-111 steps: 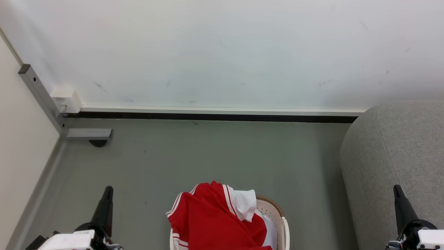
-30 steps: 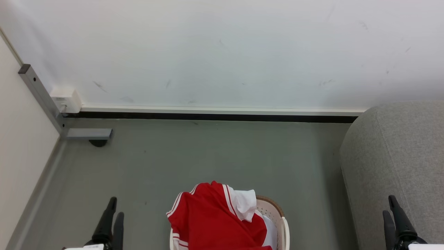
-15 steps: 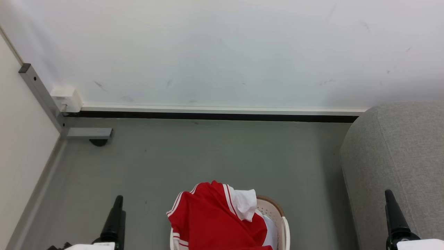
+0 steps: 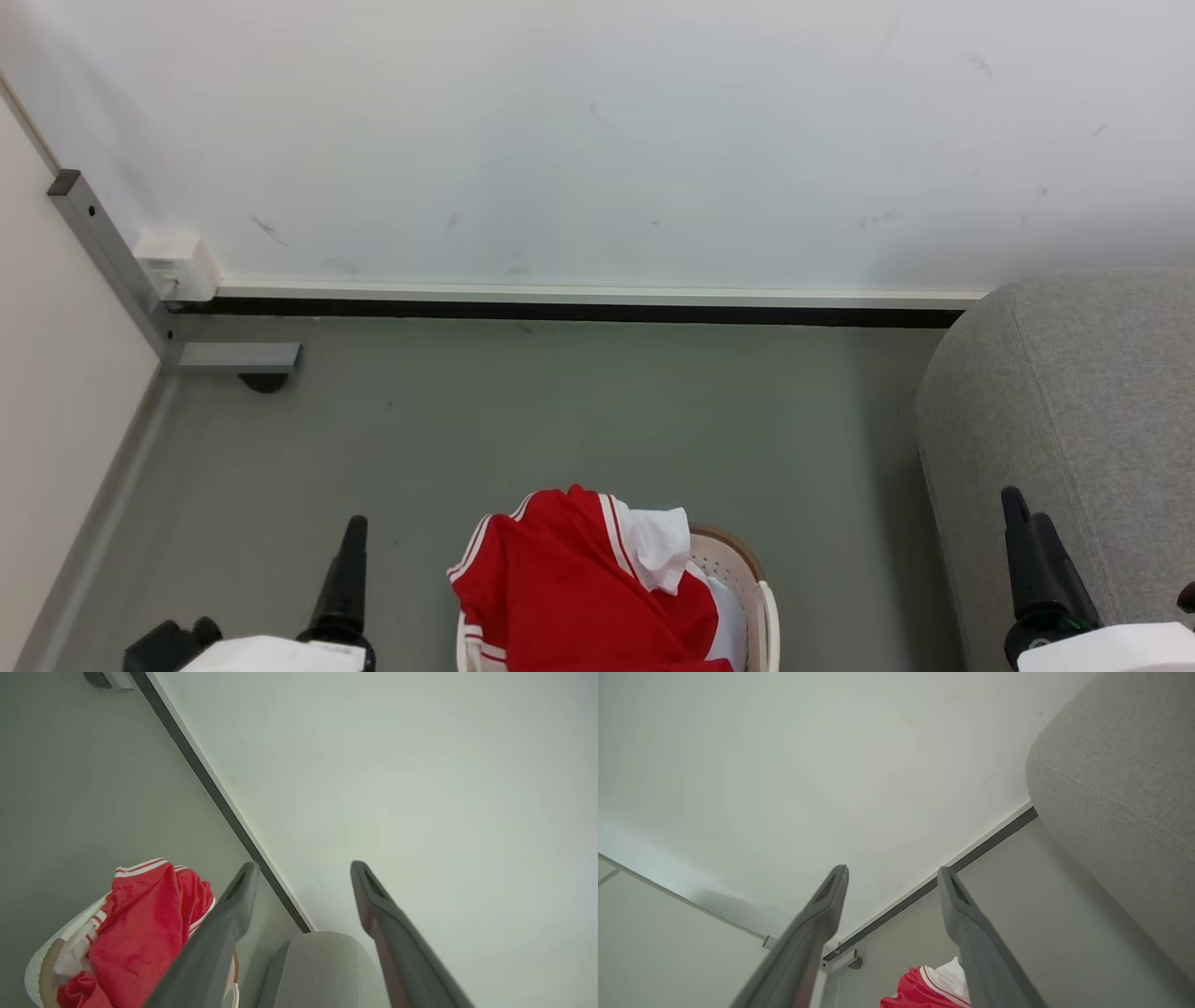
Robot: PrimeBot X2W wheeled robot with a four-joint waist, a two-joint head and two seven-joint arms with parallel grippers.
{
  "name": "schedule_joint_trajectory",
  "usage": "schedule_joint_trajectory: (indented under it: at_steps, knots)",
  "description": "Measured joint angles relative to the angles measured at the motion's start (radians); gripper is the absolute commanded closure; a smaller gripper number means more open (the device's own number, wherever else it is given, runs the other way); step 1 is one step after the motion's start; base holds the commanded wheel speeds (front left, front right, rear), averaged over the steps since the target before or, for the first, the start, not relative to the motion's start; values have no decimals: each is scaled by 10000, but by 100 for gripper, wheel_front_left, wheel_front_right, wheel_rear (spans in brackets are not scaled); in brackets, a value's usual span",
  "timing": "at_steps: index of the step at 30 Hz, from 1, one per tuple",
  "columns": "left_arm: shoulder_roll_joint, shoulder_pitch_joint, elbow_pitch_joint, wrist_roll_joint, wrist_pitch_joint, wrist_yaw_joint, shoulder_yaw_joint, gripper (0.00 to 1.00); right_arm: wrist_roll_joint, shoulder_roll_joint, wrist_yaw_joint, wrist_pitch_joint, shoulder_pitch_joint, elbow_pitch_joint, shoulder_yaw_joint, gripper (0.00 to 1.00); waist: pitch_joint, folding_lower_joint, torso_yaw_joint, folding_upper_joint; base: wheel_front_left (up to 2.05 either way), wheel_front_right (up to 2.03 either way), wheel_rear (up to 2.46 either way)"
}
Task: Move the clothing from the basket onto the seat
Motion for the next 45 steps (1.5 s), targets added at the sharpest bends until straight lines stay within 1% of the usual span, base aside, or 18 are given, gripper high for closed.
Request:
schedule_joint_trajectory:
  at_steps: [7, 9, 16, 31, 39, 45]
  knots:
    - [10, -19, -232, 2332, -213, 272, -282, 0, -1312, -322, 0, -228, -4, 48, 487, 0, 46, 0, -9, 0, 0, 0, 0]
    - [12, -19, -219, 2819, -318, 288, -355, 0, -1615, -445, 0, -299, -15, 107, 594, 0, 57, 0, -3, 0, 0, 0, 0]
    - [81, -14, -111, 4146, -539, 372, -568, 0, -2694, -564, 0, -558, -46, 155, 721, 0, 53, 0, 13, 0, 0, 0, 0]
    - [113, 11, -232, 6034, -984, 564, -690, 0, -4395, -671, 0, -993, -42, 69, 945, 0, 68, 0, -51, 0, 0, 0, 0]
    - [115, 15, -265, 6851, -1164, 650, -738, 0, -5122, -665, 0, -1179, -25, 77, 934, 0, 88, 0, -70, 0, 0, 0, 0]
    - [117, 16, -280, 7482, -1300, 698, -798, 0, -5440, -623, 0, -1336, -14, 81, 882, 0, 105, 0, -88, 0, 0, 0, 0]
